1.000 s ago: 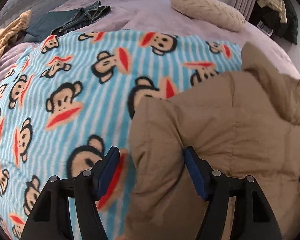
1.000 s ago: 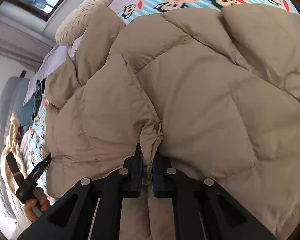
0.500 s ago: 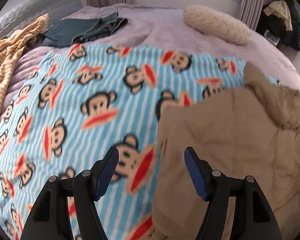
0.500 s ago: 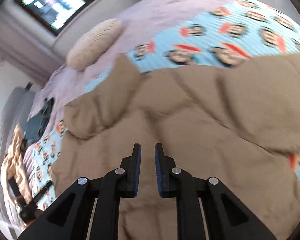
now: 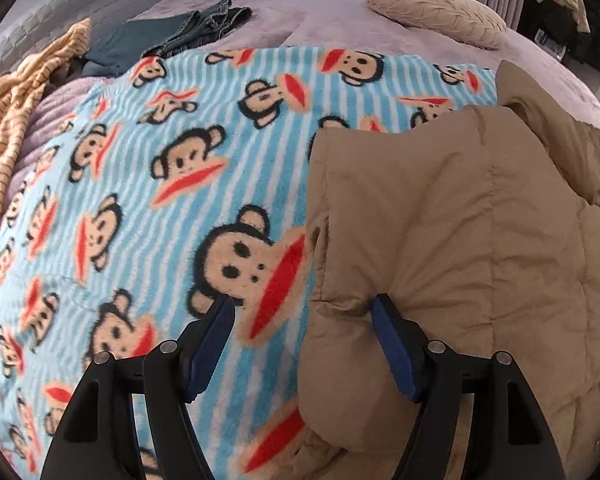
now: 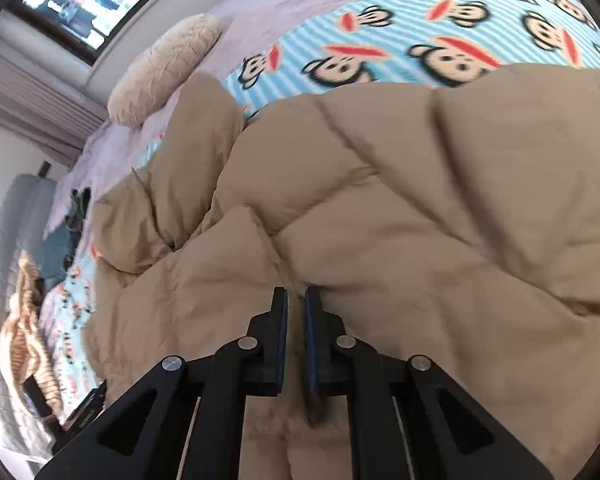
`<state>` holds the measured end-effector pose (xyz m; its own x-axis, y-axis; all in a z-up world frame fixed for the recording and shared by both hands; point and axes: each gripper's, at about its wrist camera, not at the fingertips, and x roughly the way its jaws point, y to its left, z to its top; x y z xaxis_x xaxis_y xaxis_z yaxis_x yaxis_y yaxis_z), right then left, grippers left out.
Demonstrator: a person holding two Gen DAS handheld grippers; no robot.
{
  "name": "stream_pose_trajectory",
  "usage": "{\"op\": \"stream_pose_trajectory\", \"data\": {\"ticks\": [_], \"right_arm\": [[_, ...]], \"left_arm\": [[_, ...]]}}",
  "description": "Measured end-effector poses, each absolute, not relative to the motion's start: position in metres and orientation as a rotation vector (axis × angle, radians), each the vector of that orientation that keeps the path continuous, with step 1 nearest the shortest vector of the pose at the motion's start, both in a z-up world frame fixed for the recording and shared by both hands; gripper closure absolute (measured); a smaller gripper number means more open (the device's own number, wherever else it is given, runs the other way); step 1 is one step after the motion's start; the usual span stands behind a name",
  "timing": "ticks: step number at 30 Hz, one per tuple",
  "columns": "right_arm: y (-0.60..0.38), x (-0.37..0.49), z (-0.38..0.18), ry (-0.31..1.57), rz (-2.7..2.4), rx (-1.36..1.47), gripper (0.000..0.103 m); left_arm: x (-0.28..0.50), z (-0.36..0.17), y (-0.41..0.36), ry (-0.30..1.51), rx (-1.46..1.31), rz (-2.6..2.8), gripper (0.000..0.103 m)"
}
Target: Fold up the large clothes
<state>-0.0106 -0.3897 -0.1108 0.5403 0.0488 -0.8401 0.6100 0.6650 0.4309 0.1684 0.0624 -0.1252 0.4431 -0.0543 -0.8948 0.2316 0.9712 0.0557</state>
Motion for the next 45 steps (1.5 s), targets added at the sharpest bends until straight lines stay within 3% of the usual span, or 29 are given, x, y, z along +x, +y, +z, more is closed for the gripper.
{"op": "stream_pose_trajectory", "data": {"ticks": [1, 3, 5, 9, 13, 23, 37, 39, 45], "right_arm": [[-0.393, -0.019, -0.107, 0.954, -0.378, 0.815, 0.087], [-0.398, -0.04, -0.101, 0.94, -0.386, 0.864, 0.062], [-0.398, -0.06, -0.095, 0.923, -0.394, 0.888, 0.047], [-0.393, -0.101, -0.089, 0.946, -0.391, 0.912, 0.042], [-0.39, -0.131, -0.089, 0.977, -0.396, 0.933, 0.024], [-0.433, -0.197, -0.084, 0.92, -0.493, 1.063, 0.022], [-0.563, -0.295, -0.082, 0.685, -0.721, 1.247, 0.021], [-0.58, -0.302, -0.084, 0.645, -0.724, 1.276, 0.021], [-0.621, -0.304, -0.085, 0.561, -0.696, 1.302, 0.021]], "left_arm": [[0.167, -0.12, 0.062, 1.098, 0.186, -0.177, 0.031], [0.161, -0.107, 0.061, 1.092, 0.182, -0.19, 0.031], [0.154, -0.096, 0.057, 1.085, 0.183, -0.205, 0.031], [0.125, -0.083, 0.033, 1.103, 0.214, -0.269, 0.031], [0.09, -0.081, -0.003, 1.142, 0.271, -0.368, 0.031], [0.01, -0.085, -0.103, 1.231, 0.286, -0.521, 0.031], [-0.037, -0.061, -0.203, 1.204, 0.34, -0.636, 0.03], [-0.042, -0.061, -0.213, 1.207, 0.349, -0.64, 0.005], [-0.054, -0.061, -0.237, 1.19, 0.376, -0.644, 0.003]]}}
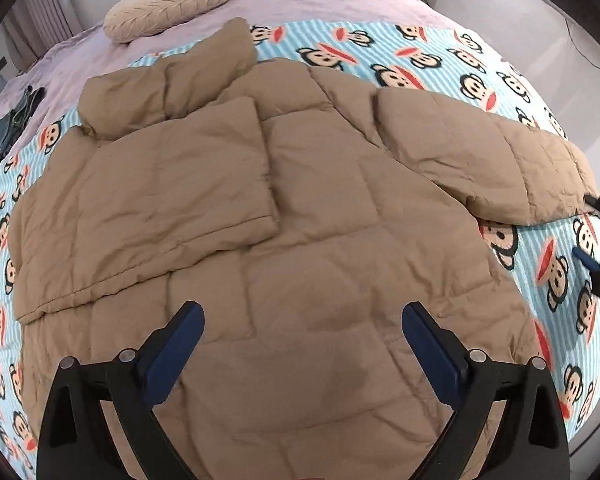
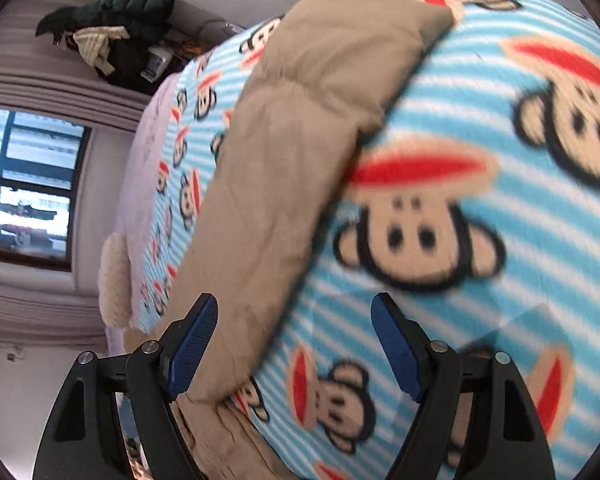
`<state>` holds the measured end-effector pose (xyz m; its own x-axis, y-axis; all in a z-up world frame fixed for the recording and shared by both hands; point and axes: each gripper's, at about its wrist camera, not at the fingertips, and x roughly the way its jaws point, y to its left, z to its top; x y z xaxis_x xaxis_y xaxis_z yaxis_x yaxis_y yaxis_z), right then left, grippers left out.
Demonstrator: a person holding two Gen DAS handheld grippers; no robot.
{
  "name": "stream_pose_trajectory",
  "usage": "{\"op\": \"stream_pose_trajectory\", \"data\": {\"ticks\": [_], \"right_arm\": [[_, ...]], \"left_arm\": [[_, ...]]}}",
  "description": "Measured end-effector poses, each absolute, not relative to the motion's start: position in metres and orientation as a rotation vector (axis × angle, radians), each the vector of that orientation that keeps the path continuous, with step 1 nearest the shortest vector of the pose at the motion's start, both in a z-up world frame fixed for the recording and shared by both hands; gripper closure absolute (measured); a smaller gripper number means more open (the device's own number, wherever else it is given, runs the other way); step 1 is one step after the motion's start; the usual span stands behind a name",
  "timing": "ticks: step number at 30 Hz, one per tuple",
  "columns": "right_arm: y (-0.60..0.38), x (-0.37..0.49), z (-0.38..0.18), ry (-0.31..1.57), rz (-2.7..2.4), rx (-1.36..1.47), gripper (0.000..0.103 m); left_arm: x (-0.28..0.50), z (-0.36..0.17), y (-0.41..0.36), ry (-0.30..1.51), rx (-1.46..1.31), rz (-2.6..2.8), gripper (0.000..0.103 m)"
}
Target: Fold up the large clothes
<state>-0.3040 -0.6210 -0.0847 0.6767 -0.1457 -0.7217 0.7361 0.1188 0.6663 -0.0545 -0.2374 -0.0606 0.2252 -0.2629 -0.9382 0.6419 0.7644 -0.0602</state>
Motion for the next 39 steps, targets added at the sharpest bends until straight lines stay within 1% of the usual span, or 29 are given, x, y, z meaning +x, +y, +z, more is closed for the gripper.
{"op": "stream_pose_trajectory", "data": {"ticks": [4, 5, 11, 13, 14, 15, 17, 18, 23, 25, 29, 34, 37, 39], "right_arm": [[-0.646, -0.296, -0.084, 0.508, -0.665, 1.324, 0.021], [-0.653, -0.292, -0.085, 0.489, -0.654, 1.339, 0.021], [-0.682, -0.283, -0.091, 0.394, -0.601, 1.45, 0.022], [-0.684, -0.281, -0.093, 0.386, -0.595, 1.477, 0.031], [-0.686, -0.28, -0.095, 0.392, -0.592, 1.489, 0.049], [-0.687, -0.278, -0.097, 0.407, -0.59, 1.503, 0.069], [-0.685, -0.279, -0.102, 0.409, -0.577, 1.531, 0.089], [-0.685, -0.278, -0.103, 0.392, -0.563, 1.547, 0.093], [-0.674, -0.262, -0.086, 0.356, -0.509, 1.488, 0.096], [-0.666, -0.246, -0.073, 0.372, -0.467, 1.432, 0.096], [-0.634, -0.199, -0.03, 0.444, -0.398, 1.224, 0.096], [-0.559, -0.113, 0.02, 0.543, -0.252, 0.921, 0.096], [-0.499, -0.063, 0.032, 0.616, -0.162, 0.738, 0.096], [-0.456, -0.039, 0.028, 0.668, -0.107, 0.636, 0.096]], "left_arm": [[-0.058, -0.061, -0.247, 1.182, 0.384, -0.643, 0.003], [-0.059, -0.061, -0.249, 1.178, 0.386, -0.644, 0.001], [-0.059, -0.058, -0.259, 1.184, 0.378, -0.665, 0.001], [-0.056, -0.059, -0.26, 1.198, 0.377, -0.656, 0.001], [-0.054, -0.06, -0.259, 1.207, 0.368, -0.645, 0.001], [-0.051, -0.06, -0.258, 1.212, 0.359, -0.634, 0.001], [-0.044, -0.059, -0.253, 1.197, 0.355, -0.612, 0.001], [-0.041, -0.059, -0.251, 1.186, 0.36, -0.602, 0.001], [-0.028, -0.064, -0.234, 1.211, 0.339, -0.62, 0.001], [-0.024, -0.061, -0.227, 1.203, 0.326, -0.62, 0.001], [-0.002, -0.052, -0.202, 1.162, 0.274, -0.579, 0.001], [0.028, -0.044, -0.167, 1.115, 0.224, -0.503, 0.001], [0.05, -0.037, -0.14, 1.083, 0.194, -0.453, 0.001], [0.063, -0.034, -0.121, 1.073, 0.173, -0.424, 0.001]]}}
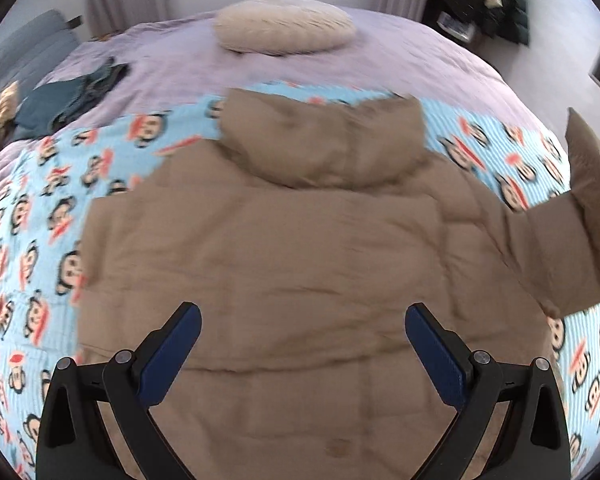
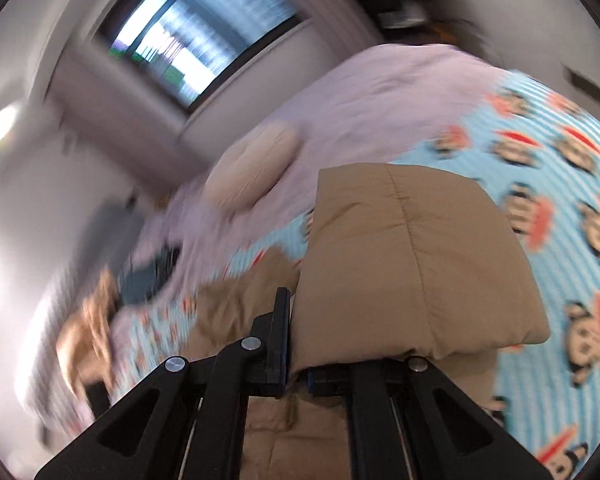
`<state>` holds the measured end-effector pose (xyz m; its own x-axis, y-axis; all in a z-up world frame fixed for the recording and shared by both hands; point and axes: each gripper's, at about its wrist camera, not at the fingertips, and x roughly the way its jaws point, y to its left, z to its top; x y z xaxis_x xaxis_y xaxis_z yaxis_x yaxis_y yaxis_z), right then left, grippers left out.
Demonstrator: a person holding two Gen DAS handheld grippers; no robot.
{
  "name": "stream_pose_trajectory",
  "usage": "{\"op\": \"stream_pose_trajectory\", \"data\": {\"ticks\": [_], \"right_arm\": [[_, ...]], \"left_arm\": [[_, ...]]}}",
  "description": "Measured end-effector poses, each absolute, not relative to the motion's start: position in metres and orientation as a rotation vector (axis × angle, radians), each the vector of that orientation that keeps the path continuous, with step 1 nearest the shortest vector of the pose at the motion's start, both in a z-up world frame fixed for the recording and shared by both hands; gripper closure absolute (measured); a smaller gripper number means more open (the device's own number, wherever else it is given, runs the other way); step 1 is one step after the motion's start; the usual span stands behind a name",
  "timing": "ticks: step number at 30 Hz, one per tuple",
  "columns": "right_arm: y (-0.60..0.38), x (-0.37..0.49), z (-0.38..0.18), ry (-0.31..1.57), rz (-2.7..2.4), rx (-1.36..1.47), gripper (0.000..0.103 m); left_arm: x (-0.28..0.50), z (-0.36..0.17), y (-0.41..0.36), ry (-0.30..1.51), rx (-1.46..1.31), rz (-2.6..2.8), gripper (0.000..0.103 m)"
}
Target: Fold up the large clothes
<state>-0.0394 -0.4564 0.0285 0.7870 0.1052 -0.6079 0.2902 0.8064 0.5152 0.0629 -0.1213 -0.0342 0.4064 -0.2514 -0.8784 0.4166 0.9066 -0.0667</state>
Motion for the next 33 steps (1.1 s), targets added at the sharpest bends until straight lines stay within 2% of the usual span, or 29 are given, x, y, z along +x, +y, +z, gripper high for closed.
{"op": "stream_pose_trajectory", "data": {"ticks": [7, 13, 17, 19, 21, 22, 23, 24, 28, 29, 30, 31, 32, 33], "right_arm": [[-0.339, 0.02, -0.042, 0.88, -0.034, 0.487, 0.096], [-0.319, 0.032, -0.116, 1.038, -0.132, 0.534, 0.096], [-0.325, 0.031, -0.128, 1.069, -0.183, 0.573, 0.096], [-0.327, 0.029, -0.12, 1.095, -0.184, 0.589, 0.09], [-0.333, 0.02, -0.107, 1.087, -0.172, 0.631, 0.077], [-0.337, 0.015, -0.101, 1.078, -0.171, 0.65, 0.059], [-0.343, 0.005, -0.094, 1.056, -0.179, 0.678, 0.036], [-0.352, -0.007, -0.088, 1.013, -0.204, 0.726, 0.033], [-0.399, -0.034, -0.089, 0.912, -0.271, 0.97, 0.033], [-0.405, -0.034, -0.089, 0.895, -0.283, 1.002, 0.039], [-0.413, -0.034, -0.088, 0.869, -0.318, 1.025, 0.056], [-0.416, -0.03, -0.084, 0.871, -0.371, 0.998, 0.067], [-0.417, -0.027, -0.082, 0.878, -0.39, 0.972, 0.083], [-0.412, -0.02, -0.076, 0.875, -0.384, 0.928, 0.091]], "left_arm": [[0.099, -0.042, -0.066, 1.061, 0.128, -0.333, 0.001], [0.109, -0.073, -0.046, 1.097, 0.139, -0.324, 0.001], [0.108, -0.087, -0.043, 1.131, 0.115, -0.348, 0.001], [0.106, -0.087, -0.044, 1.138, 0.099, -0.362, 0.001], [0.108, -0.086, -0.042, 1.141, 0.073, -0.378, 0.001], [0.109, -0.085, -0.041, 1.141, 0.064, -0.383, 0.001], [0.11, -0.083, -0.039, 1.139, 0.049, -0.393, 0.001], [0.111, -0.08, -0.038, 1.134, 0.034, -0.402, 0.001], [0.117, -0.077, -0.031, 1.135, -0.018, -0.439, 0.001], [0.119, -0.077, -0.028, 1.137, -0.036, -0.451, 0.007], [0.12, -0.077, -0.027, 1.137, -0.046, -0.457, 0.014], [0.121, -0.077, -0.025, 1.144, -0.05, -0.461, 0.014], [0.122, -0.077, -0.022, 1.149, -0.062, -0.463, 0.014], [0.123, -0.077, -0.019, 1.153, -0.077, -0.467, 0.014]]}}
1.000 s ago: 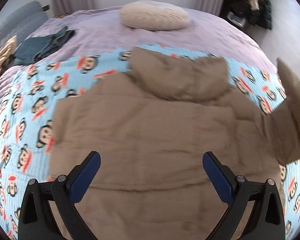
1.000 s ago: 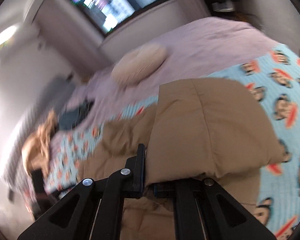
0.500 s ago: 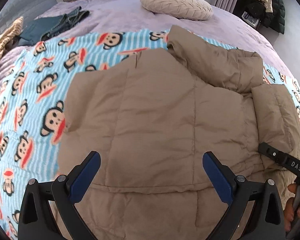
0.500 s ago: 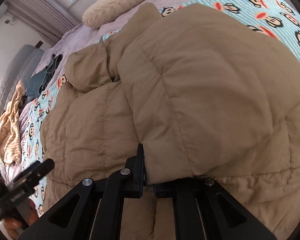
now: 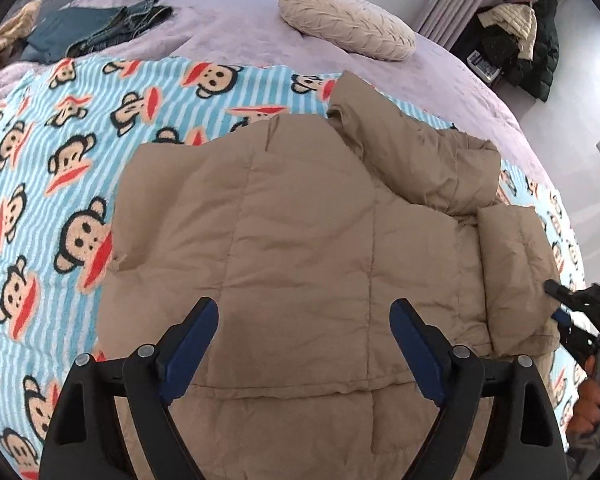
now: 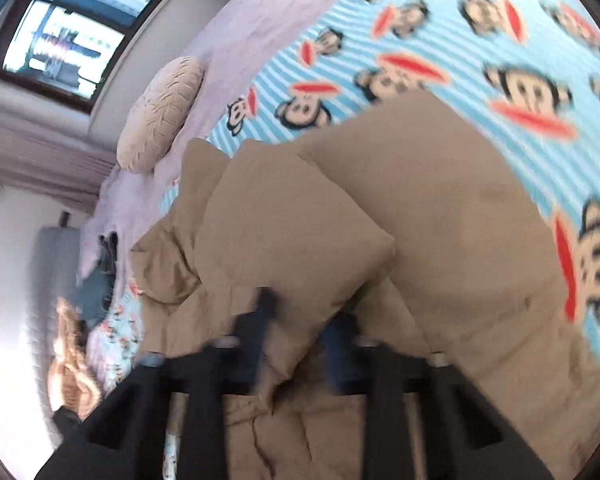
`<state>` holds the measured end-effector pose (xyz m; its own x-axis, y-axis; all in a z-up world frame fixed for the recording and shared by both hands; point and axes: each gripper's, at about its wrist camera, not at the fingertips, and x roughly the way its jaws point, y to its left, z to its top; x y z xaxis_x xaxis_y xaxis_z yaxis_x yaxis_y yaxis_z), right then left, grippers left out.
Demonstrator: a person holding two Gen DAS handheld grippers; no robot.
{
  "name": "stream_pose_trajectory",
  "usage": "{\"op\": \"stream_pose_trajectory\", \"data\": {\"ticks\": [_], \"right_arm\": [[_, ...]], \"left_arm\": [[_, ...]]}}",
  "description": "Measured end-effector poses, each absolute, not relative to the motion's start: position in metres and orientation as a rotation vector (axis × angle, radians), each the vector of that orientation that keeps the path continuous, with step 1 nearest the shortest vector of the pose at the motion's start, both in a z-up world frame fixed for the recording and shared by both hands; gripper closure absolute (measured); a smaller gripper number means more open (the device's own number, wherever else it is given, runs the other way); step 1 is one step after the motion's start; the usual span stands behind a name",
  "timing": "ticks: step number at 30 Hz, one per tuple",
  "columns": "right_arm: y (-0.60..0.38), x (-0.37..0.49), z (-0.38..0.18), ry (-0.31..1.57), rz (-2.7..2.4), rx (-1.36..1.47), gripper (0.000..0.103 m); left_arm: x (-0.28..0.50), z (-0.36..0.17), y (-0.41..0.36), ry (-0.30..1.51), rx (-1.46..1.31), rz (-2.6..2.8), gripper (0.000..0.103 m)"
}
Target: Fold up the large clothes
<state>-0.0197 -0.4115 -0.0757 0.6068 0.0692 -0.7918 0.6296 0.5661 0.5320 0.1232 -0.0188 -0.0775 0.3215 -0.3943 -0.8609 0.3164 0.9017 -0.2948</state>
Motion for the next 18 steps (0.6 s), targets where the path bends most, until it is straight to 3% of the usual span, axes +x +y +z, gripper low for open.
{"op": "stream_pose_trajectory", "data": {"ticks": [5, 10, 12, 14, 15, 18], "right_arm": [[-0.341, 0.024, -0.047, 0.894, -0.192, 0.637, 0.092], [-0.263, 0.05, -0.065, 1.039, -0.08, 0.396, 0.09], [-0.245, 0.052, -0.08, 1.141, -0.083, 0.332, 0.067], [-0.245, 0.044, -0.088, 1.177, -0.063, 0.374, 0.052], [-0.252, 0.034, -0.09, 1.18, -0.052, 0.419, 0.046], [-0.287, 0.0, -0.089, 1.177, -0.081, 0.521, 0.045]], "left_arm": [[0.129, -0.072, 0.005, 1.15, -0.173, -0.494, 0.014], [0.141, -0.072, 0.02, 1.194, -0.326, -0.562, 0.014], [0.143, -0.072, 0.017, 1.21, -0.373, -0.61, 0.014], [0.142, -0.074, 0.009, 1.217, -0.367, -0.632, 0.014], [0.141, -0.075, 0.003, 1.226, -0.359, -0.647, 0.014], [0.136, -0.079, -0.011, 1.251, -0.369, -0.694, 0.014]]}}
